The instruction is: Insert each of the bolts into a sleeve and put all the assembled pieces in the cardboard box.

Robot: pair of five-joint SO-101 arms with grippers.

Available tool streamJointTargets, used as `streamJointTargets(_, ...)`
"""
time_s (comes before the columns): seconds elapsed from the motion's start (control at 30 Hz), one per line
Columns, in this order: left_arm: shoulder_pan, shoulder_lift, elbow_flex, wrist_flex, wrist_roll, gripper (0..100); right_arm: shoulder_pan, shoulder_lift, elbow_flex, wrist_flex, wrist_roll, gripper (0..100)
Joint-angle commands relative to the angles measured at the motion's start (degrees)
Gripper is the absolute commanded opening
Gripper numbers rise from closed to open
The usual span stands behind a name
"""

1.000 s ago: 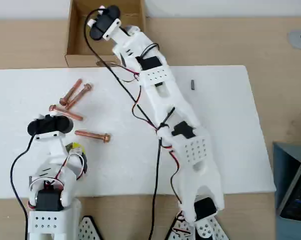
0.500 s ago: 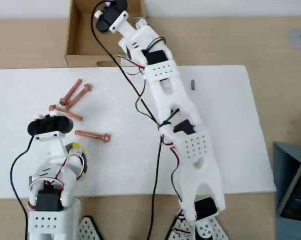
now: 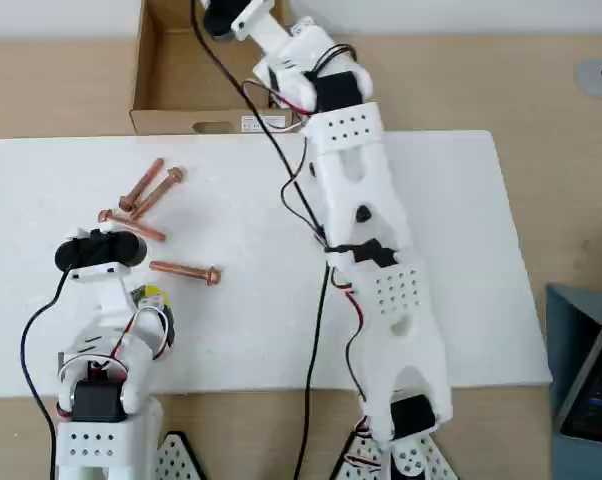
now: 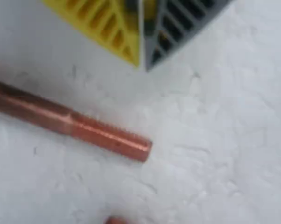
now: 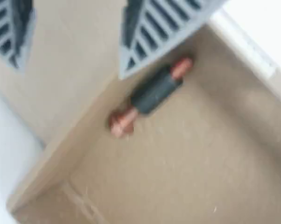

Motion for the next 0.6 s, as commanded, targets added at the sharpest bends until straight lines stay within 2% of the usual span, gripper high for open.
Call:
streamJointTargets(0.0, -0.3, -0.3, -0.4, -0.4, 0.1, 0, 1.8, -0.5, -6.5, 6.3, 0.0, 15.2)
streamJointTargets(0.57, -0.3, -0.3, -0.4, -0.4, 0.1, 0, 5.9, -0.6, -18.4, 41.1, 0.3, 15.2)
